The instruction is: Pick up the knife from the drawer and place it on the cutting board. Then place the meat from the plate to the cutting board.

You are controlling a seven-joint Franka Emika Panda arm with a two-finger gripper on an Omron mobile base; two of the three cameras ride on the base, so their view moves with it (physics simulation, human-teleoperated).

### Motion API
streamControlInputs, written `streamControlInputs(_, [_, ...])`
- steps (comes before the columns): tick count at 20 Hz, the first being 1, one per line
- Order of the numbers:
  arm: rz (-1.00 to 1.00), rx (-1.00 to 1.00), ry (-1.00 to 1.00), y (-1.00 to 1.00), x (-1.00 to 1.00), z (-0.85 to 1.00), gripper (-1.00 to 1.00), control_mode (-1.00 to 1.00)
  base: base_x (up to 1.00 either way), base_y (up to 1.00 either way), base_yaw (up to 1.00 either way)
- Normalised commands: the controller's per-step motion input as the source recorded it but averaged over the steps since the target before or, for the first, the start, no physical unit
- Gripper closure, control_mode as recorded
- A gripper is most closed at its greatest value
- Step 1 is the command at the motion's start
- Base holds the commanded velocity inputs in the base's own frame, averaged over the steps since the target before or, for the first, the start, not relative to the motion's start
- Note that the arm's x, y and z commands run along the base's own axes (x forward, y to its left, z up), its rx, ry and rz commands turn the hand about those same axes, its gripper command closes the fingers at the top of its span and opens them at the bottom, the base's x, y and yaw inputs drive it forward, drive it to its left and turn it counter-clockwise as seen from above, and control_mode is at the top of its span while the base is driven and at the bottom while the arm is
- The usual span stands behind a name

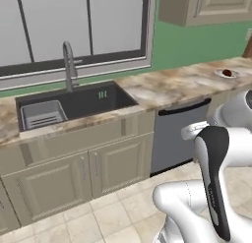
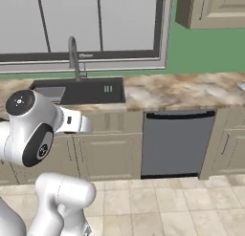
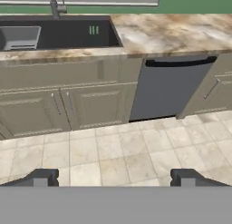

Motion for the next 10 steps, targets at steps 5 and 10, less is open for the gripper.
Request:
streamControlInputs(5, [0.0, 0.0, 0.0, 0.0, 0.0, 0.0, -1.0, 1.0, 0.1, -1.0, 0.25])
streamControlInputs(10, [0.0, 0.0, 0.0, 0.0, 0.0, 0.0, -1.0, 1.0, 0.1, -1.0, 0.23])
